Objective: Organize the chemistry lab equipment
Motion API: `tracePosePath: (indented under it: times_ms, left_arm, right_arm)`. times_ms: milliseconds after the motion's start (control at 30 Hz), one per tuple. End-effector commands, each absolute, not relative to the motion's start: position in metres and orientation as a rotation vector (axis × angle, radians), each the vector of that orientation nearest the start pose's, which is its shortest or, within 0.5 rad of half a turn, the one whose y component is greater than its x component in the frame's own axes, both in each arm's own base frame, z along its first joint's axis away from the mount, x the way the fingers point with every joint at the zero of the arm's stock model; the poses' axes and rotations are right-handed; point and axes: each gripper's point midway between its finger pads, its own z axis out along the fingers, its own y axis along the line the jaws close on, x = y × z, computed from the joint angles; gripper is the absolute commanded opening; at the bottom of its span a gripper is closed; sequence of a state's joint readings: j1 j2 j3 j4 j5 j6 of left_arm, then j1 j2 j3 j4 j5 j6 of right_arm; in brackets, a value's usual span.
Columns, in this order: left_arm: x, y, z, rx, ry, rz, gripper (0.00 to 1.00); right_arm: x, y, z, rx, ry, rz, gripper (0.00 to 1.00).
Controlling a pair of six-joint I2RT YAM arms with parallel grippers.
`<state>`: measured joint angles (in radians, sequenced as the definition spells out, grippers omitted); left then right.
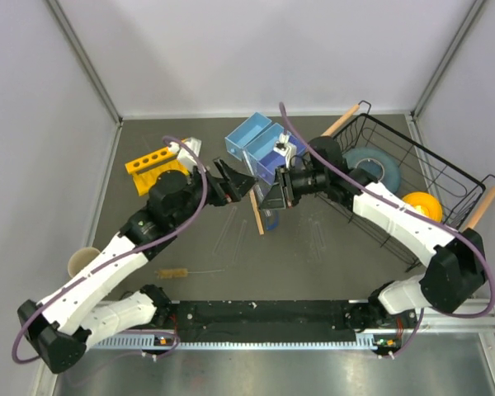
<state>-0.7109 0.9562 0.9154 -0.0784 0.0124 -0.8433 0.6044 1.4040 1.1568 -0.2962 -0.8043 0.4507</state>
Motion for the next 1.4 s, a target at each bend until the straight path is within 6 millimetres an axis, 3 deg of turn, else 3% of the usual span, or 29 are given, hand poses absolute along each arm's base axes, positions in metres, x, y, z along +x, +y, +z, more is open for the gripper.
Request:
tracePosePath:
  times_ms: [0, 33, 100, 267, 433, 633, 933, 1200, 1367]
  left_arm:
    - [0.243, -0.231, 0.336, -0.038, 1.867, -1.113, 0.99]
    - [0.234, -0.234, 0.338, 0.013, 1.898, -1.186, 0.99]
    - [0.239, -0.219, 0.330, -0.023, 1.954, -1.216, 0.99]
    - [0.215, -0.232, 0.340, 0.160, 1.971, -1.449, 0.99]
    - [0.212, -0.235, 0.340, 0.203, 1.992, -1.483, 0.97]
    - [0.212, -0.236, 0.331, 0.209, 2.035, -1.493, 0.78]
    - [0.213, -0.233, 0.319, 0.214, 2.109, -1.448, 0.61]
    - [0.214, -0.231, 0.311, 0.224, 2.139, -1.411, 0.38]
    - [0.215, -0.232, 0.312, 0.226, 2.144, -1.422, 0.32]
  right_arm:
    - [0.199, 0.324, 0.257, -0.929, 2.011, 1.360, 0.13]
    - [0.194, 0.323, 0.255, -0.969, 1.998, 1.348, 0.13]
    - [0.185, 0.326, 0.255, -1.029, 1.971, 1.345, 0.13]
    - [0.170, 0.330, 0.247, -1.167, 1.934, 1.294, 0.13]
    - [0.158, 0.337, 0.242, -1.271, 1.898, 1.262, 0.14]
    - [0.159, 0.336, 0.242, -1.282, 1.903, 1.240, 0.15]
    - [0.159, 0.333, 0.239, -1.318, 1.874, 1.210, 0.15]
    - [0.157, 0.334, 0.238, -1.328, 1.873, 1.216, 0.15]
    - [0.155, 0.335, 0.238, -1.342, 1.868, 1.214, 0.15]
